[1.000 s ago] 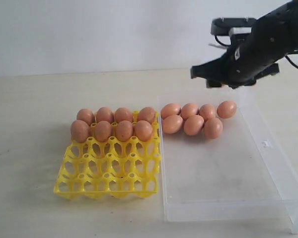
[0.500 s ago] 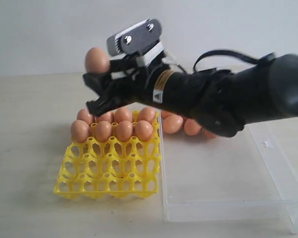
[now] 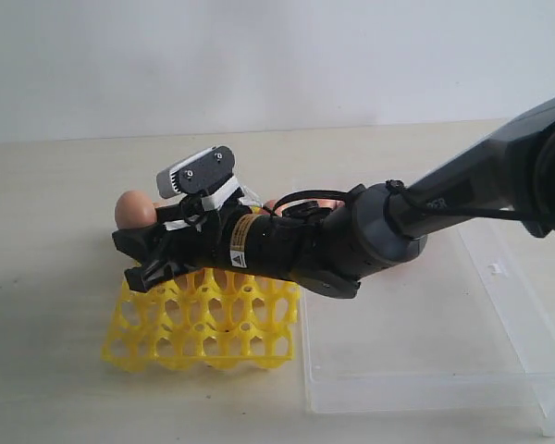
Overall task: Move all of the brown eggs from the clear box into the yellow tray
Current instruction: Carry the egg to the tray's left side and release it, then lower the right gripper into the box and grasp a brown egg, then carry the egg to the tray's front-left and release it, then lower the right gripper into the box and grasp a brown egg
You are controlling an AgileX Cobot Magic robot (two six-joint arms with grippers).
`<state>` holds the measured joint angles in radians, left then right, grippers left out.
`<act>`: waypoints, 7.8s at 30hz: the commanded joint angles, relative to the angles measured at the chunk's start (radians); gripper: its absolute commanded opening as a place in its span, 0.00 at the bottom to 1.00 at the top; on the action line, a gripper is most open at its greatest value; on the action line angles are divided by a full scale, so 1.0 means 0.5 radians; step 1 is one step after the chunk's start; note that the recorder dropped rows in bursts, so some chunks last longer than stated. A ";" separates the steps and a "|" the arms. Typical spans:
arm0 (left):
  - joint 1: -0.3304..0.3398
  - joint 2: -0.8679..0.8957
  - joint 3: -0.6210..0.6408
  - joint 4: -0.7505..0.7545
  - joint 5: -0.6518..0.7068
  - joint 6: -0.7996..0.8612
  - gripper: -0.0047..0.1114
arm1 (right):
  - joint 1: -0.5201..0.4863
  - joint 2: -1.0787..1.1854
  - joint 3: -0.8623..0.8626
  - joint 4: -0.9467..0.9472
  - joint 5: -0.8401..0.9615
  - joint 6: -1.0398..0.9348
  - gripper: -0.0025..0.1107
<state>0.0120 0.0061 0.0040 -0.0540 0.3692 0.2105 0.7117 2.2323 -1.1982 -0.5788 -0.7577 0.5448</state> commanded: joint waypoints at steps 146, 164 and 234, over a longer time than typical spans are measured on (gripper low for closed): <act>0.005 -0.012 -0.008 -0.016 -0.018 -0.010 0.04 | -0.289 -0.899 0.386 1.115 1.107 -0.944 0.02; 0.005 -0.012 -0.008 -0.016 -0.018 -0.010 0.04 | -0.005 -0.299 0.481 0.248 -0.158 -0.072 0.02; 0.005 -0.012 -0.008 -0.016 -0.018 -0.010 0.04 | -0.631 -0.927 0.288 0.695 2.460 0.187 0.37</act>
<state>0.0120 0.0061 0.0040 -0.0540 0.3692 0.2105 0.4259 1.7389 -1.0512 -0.3027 0.5103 0.6308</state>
